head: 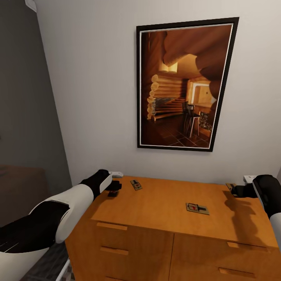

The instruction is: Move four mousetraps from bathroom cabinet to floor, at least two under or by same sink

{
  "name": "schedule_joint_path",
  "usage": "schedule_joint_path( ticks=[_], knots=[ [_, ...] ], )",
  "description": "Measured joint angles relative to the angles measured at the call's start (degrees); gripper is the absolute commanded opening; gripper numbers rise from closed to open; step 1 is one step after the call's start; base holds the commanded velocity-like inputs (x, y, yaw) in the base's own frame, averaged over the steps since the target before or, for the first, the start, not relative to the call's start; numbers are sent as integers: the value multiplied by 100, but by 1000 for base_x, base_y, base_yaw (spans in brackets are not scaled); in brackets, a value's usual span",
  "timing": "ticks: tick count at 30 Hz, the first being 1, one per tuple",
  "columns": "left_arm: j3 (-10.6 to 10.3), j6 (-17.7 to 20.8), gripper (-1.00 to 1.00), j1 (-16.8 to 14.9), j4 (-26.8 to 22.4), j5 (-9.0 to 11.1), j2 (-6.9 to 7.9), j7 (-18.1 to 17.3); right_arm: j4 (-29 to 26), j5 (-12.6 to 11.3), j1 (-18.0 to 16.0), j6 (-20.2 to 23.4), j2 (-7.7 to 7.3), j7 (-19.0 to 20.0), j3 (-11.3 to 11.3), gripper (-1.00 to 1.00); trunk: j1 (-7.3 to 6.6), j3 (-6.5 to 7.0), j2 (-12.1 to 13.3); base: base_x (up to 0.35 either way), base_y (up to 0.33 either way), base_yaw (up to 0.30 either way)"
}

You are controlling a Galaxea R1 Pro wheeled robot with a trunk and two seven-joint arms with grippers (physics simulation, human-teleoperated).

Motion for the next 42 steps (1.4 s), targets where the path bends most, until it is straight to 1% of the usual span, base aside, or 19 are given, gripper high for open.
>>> schedule_joint_path(
  ticks=[8, 17, 19, 40, 42],
  knots=[
    [2, -47, 100, 0, 177, -18, -3, -9, 3, 1, 2, 0, -1, 0, 0, -100, 0, 0, 0, 0, 0, 0],
    [6, -516, 100, 0, 417, -11, -26, 0, 5, 0, 0, -1, -2, 0, 0, -100, 0, 0, 0, 0, 0, 0],
    [6, -556, 100, -1, 454, -13, -30, 1, 5, 1, 1, -1, -2, 0, 0, -100, 0, 0, 0, 0, 0, 0],
    [4, -627, 100, -1, 517, -21, -40, 19, 5, 0, 2, -5, 5, -4, 0, -100, 0, 0, 0, 0, 0, 0],
    [2, -615, 100, -1, 520, -32, -97, 55, 8, 0, 1, -6, 6, -6, 0, -100, 0, 0, 0, 0, 0, 0]
  ],
)
